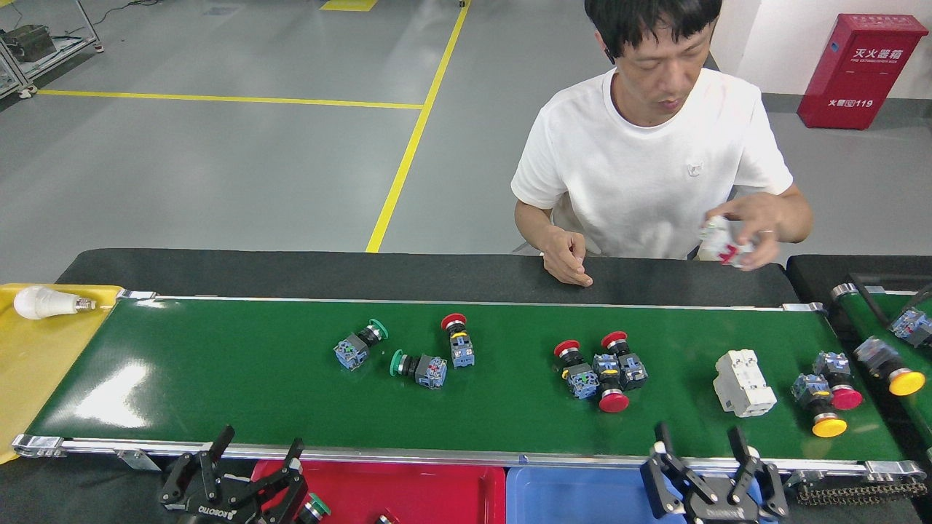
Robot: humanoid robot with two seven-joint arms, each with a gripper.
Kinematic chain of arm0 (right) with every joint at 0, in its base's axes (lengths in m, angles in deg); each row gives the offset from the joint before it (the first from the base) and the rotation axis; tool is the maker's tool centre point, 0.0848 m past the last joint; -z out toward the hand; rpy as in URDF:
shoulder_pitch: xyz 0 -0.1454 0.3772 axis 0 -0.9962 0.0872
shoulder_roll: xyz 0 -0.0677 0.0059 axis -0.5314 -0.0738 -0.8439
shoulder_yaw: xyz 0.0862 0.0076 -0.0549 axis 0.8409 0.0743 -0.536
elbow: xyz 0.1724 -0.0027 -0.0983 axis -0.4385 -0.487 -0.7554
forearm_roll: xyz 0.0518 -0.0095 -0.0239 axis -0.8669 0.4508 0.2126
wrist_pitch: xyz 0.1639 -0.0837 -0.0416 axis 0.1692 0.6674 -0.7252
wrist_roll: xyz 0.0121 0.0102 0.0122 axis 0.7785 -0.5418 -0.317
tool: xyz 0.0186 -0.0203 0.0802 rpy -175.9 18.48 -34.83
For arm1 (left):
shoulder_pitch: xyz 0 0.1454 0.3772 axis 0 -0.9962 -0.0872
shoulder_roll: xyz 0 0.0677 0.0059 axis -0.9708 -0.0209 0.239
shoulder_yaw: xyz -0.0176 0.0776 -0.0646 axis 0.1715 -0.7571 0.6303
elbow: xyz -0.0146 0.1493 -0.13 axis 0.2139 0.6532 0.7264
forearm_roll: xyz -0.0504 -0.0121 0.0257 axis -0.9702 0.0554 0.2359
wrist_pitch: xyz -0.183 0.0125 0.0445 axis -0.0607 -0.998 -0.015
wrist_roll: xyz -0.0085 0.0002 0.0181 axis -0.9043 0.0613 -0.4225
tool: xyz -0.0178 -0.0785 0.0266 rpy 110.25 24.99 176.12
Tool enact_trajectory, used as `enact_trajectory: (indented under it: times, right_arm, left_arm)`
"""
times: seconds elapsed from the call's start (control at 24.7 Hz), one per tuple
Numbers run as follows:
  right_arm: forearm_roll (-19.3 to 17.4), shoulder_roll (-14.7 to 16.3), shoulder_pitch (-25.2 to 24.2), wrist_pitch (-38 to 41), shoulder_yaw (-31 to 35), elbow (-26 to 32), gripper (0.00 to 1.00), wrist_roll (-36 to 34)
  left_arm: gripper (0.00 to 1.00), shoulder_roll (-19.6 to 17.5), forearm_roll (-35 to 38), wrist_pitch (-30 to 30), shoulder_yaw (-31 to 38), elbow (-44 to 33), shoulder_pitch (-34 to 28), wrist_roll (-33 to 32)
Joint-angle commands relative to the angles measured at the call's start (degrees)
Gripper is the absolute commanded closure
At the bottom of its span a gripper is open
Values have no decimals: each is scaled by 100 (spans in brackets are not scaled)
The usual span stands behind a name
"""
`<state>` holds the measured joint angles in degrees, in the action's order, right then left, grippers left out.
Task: Pick switch part from conveyor to tray
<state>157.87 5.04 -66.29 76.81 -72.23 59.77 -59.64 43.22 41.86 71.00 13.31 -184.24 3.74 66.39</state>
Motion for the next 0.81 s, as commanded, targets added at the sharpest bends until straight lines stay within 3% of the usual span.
enact_trajectory:
  times: [0.0,0.24,0.57,0.77]
  right_arm:
    - [40,-66,268,-124,-254,-203,8,427]
    - [58,-215,1050,-660,-852,-1082,7,514]
    - [49,-338,1823,-933,-913,-1917,6,514]
    - [40,-444,2324,-942,-1001,-2505,6,514]
  left_arm:
    - [0,19,12,-66,-20,27,179,-13]
    - [0,81,258,-417,-266,1231,1181,22]
    - [0,2,311,-576,-302,3183,2771,251]
    - [0,-69,469,-611,-442,4149,3352,523]
